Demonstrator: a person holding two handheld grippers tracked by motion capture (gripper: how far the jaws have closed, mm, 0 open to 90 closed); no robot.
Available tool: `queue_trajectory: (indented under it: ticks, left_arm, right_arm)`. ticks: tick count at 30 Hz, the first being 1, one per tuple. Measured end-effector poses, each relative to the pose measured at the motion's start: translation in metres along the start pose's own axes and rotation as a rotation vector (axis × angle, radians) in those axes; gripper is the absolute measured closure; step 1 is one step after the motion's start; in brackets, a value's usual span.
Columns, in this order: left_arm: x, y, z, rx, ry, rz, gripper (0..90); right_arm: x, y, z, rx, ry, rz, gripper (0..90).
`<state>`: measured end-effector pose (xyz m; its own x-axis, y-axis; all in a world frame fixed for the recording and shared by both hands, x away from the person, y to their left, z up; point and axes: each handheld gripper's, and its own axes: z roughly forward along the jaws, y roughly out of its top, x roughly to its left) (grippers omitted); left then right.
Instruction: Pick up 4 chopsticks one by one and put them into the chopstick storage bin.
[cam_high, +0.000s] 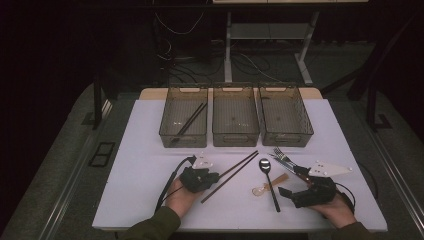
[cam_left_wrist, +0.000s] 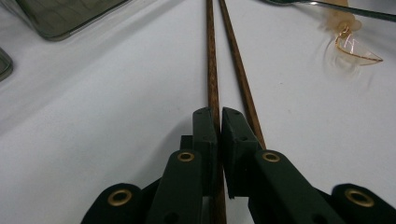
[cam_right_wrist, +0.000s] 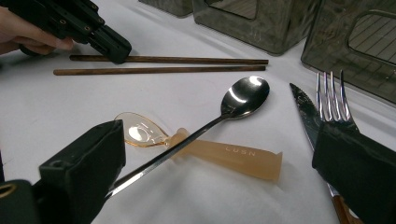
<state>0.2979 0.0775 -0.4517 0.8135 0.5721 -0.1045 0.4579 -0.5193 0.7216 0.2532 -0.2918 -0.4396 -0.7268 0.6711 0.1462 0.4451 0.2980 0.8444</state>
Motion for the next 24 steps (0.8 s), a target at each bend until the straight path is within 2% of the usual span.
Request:
queue_trajectory:
  ticks: [5,14,16,17,24]
  left_arm:
    - [0.001,0.0,-0.001,0.002,0.002,0.004,84.4]
    - [0.004,0.003,-0.01,0.011,-0.027,0.044,84.4]
    - [0.005,0.004,-0.013,0.023,-0.034,0.065,84.4]
    - [0.005,0.004,-0.014,0.017,-0.042,0.052,84.4]
    - [0.011,0.004,-0.026,-0.002,-0.089,0.043,84.3]
  right_arm:
    - [0.0,0.0,0.0,0.0,0.001,0.0,2.9]
    - [0.0,0.0,0.0,-0.002,0.001,0.0,2.9]
    - [0.0,0.0,-0.001,-0.001,0.002,0.002,2.9]
    - [0.0,0.0,-0.001,-0.001,0.002,0.002,2.9]
    - [0.0,0.0,-0.001,-0.001,0.004,0.002,2.9]
